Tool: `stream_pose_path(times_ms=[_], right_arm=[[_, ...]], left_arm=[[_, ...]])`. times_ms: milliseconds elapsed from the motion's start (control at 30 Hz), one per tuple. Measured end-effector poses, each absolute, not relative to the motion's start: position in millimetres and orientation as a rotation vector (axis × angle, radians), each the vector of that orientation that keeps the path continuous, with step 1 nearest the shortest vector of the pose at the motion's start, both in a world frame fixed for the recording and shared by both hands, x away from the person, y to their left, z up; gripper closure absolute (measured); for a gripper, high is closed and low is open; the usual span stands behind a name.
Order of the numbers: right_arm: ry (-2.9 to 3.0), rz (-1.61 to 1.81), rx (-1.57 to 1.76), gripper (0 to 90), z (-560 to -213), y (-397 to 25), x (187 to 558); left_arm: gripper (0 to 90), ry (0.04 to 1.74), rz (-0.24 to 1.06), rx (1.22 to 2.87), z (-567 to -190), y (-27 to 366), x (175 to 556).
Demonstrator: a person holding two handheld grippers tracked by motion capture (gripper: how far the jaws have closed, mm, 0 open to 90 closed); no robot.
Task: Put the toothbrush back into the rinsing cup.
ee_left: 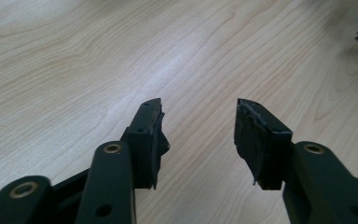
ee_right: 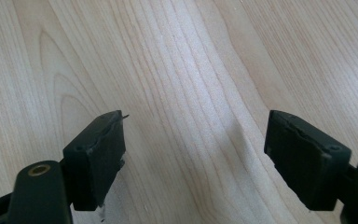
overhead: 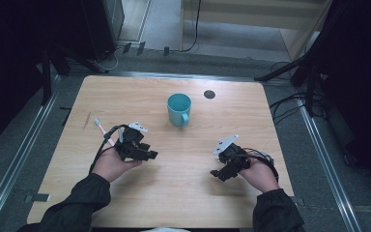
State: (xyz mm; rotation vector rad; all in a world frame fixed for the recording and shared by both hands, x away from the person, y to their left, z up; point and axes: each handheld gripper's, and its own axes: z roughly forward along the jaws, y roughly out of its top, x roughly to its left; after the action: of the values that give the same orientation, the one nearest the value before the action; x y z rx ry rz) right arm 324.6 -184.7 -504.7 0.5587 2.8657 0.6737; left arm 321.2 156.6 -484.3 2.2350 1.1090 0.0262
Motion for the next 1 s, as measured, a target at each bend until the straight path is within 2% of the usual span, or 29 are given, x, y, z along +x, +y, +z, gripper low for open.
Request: stream_pose_path(times_ms=[233, 633, 1000], right_arm=[[2.866, 0.675, 0.561, 20.2, -505, -185, 325], [2.869, 0.673, 0.555, 20.3, -505, -184, 325], [2.87, 0.669, 0.559, 20.3, -506, -185, 325]], left_arm=[[57.5, 1.127, 0.014, 2.291, -484, 157, 324], [69.8, 1.218, 0.011, 2.287, -476, 171, 333], [75.9, 1.323, 0.014, 2.304, -477, 187, 345]])
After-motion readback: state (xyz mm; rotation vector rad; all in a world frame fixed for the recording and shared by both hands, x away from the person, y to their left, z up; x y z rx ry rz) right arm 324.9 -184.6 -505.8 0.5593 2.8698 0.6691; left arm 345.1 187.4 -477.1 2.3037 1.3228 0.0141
